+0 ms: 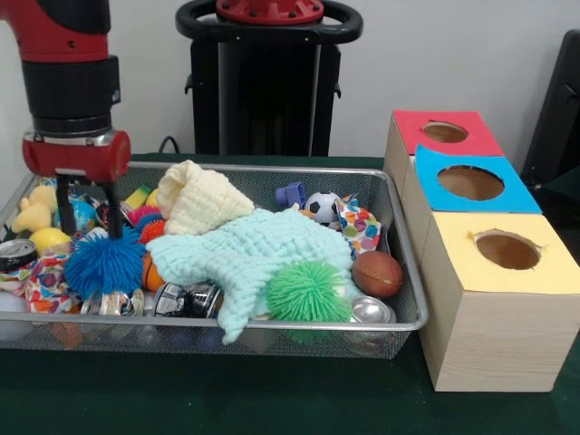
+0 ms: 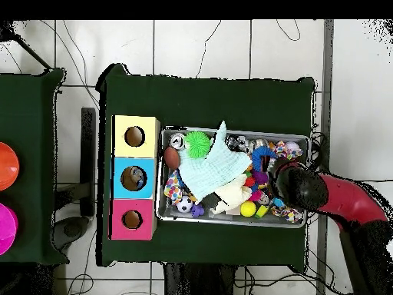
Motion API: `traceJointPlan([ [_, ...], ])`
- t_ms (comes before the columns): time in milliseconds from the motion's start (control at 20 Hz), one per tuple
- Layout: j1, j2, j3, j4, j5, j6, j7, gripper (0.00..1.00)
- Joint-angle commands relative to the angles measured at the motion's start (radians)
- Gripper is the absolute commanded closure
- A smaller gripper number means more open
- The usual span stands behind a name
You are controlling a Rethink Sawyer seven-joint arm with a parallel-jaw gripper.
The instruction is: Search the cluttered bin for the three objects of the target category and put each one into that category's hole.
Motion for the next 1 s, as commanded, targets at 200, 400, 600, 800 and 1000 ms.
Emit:
traceJointPlan([
  [200,0.082,0.067,0.028,-0.114,0.059,0.018,0.075,0.00],
  [400,0.088,0.123,0.029,-0.175,0.042,0.004,0.028,0.00],
  [600,0.088,0.166,0.030,-0.226,0.017,0.024,-0.033,1.00],
  [800,0.083,0.161,0.037,-0.227,0.007,0.024,-0.049,1.00],
  [1000,0.077,0.125,0.028,-0.175,0.021,0.035,-0.025,1.00],
])
